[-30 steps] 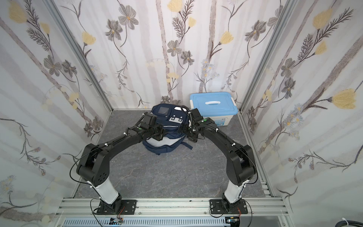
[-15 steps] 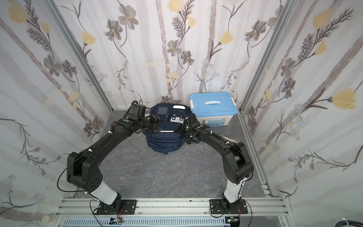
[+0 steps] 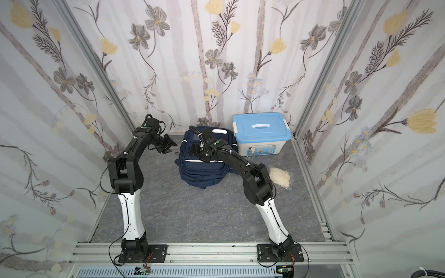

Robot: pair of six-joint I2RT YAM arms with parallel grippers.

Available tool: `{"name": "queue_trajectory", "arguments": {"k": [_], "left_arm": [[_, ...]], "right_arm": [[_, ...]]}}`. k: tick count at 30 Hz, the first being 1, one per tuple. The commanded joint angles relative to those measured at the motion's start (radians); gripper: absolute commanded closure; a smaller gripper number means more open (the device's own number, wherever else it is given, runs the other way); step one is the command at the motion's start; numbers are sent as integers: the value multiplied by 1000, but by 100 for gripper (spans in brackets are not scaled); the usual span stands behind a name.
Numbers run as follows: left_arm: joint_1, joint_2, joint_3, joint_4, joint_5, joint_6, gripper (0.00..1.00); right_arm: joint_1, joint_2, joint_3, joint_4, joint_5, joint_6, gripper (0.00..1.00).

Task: Zip up the backpack
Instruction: Adjust the backpack at the center of the board.

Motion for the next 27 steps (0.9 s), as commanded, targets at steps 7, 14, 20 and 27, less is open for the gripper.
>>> {"name": "queue_trajectory", "arguments": {"k": [7,14,20,27], "left_arm": [[7,132,118,-97,-113,191,56],[13,177,211,-72,-79,160,54],[-5,227,309,-113,-45,241,53],[-3,44,-165,217,211,53,47]], "right_arm": [[-3,140,103,-324,59,-154,34],[-12,75,-88,-519,103,-381,46],[-53,-40,-340,-551,201,-472,43],[-118,-87,-293,-535,172,-494,27]]}}
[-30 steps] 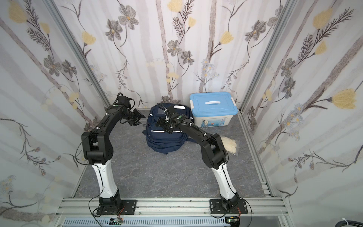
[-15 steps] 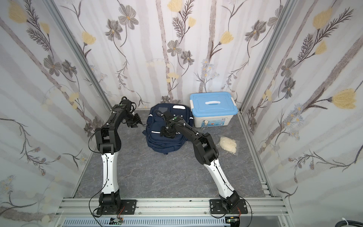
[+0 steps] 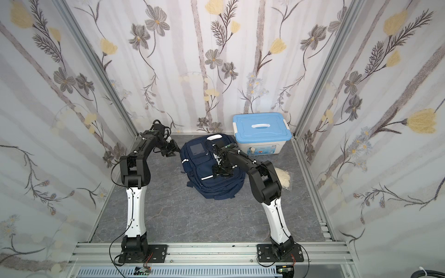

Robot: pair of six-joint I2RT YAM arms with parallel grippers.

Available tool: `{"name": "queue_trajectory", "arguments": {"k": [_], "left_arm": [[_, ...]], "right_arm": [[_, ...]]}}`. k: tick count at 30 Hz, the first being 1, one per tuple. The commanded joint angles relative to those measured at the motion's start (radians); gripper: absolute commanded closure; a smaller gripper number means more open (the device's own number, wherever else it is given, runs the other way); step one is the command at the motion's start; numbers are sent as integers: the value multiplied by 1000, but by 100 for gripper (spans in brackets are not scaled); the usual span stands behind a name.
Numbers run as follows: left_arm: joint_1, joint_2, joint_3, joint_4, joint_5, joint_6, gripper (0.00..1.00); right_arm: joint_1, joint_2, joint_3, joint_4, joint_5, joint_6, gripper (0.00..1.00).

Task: Zip up the backpack
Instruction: Adjust the backpack at the center of the board, then zip the zipper on the backpack.

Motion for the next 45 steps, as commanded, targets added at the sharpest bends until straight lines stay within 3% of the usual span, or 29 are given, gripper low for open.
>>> {"name": "queue_trajectory", "arguments": {"k": [1,6,12,15,19,25,33,38,45], "left_arm": [[20,-111,-190,224,122,-124,47],[46,-243,-370,311,189,-197,47],[52,-474,-662,561,252,-415,41],[50,-478,-749,587,282,-452,42],[47,-443,-782,632,297,-480,45],[22,-390,-717,628,313,-473,46],[-3,-407,-790,579,299,-440,47],[-1,-460,-852,486,224,-353,45],[2,-418,-825,642,234,-426,46]], "right_arm": [[-12,18,31,-117,107,-34,26],[-39,-32,32,-82,61,-9,22],[-18,-86,188,-60,-11,72,17],[5,-114,235,-59,-31,145,18],[61,-136,238,-57,-23,252,20],[140,-122,242,-29,-1,345,19],[134,-138,225,-22,14,365,18],[133,-145,192,-22,13,372,18],[142,-151,179,-19,16,369,18]]}}
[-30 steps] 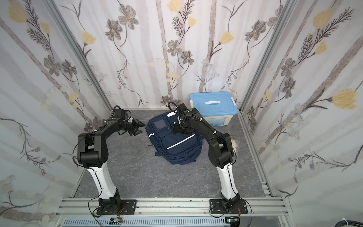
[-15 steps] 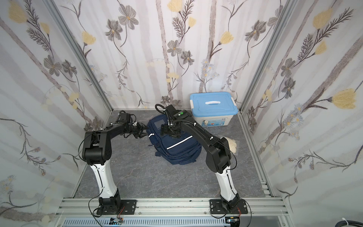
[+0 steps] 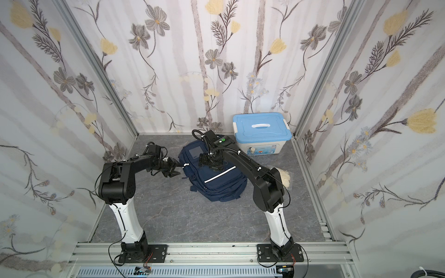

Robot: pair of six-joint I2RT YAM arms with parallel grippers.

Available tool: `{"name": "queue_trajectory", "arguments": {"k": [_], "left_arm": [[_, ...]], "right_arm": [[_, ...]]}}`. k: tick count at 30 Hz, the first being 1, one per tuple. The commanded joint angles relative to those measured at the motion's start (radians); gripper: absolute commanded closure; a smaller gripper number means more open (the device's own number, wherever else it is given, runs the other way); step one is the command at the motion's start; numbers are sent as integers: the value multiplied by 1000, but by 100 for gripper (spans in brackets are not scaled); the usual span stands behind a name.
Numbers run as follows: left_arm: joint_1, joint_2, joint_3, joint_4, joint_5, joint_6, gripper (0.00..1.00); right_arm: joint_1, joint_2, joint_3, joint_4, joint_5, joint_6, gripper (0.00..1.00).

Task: Zip up the backpack
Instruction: Zip the zipper on the backpack.

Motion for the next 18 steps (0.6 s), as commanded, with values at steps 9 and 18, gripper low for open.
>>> {"name": "queue_trajectory", "arguments": {"k": [9,18], "left_arm": [[-11,82,78,166,17,-30,44],[-25,185,66,244,2,-87,88]], "right_arm": [[15,-40,-36,17,18,0,18],[26,-33,-55,37,4,14,17]]}}
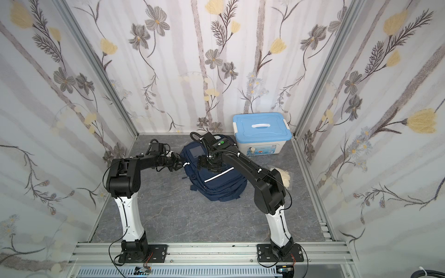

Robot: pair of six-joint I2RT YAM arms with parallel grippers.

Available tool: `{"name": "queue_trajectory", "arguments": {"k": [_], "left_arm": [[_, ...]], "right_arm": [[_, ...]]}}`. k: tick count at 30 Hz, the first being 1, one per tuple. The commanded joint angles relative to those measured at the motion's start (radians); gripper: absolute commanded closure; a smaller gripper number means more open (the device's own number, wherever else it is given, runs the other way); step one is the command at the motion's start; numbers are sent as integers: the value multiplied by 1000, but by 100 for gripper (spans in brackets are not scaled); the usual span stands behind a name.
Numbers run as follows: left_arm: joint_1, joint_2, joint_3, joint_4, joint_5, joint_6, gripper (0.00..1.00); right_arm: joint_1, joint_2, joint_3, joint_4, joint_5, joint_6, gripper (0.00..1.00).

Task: Zip up the backpack
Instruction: Zip the zipper on the backpack.

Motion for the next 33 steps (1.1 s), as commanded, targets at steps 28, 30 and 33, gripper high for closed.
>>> {"name": "queue_trajectory", "arguments": {"k": [28,30,33], "left_arm": [[-232,-390,-280,243,-221,-524,100],[-232,-404,-296,241,-220,-536,100],[-232,-428,-320,255,-221,-563,100]], "right_arm": [[269,-61,-249,139,176,278,33],[267,-36,-234,139,198,275,33],[264,-9,-194,129,226,261,32]]}}
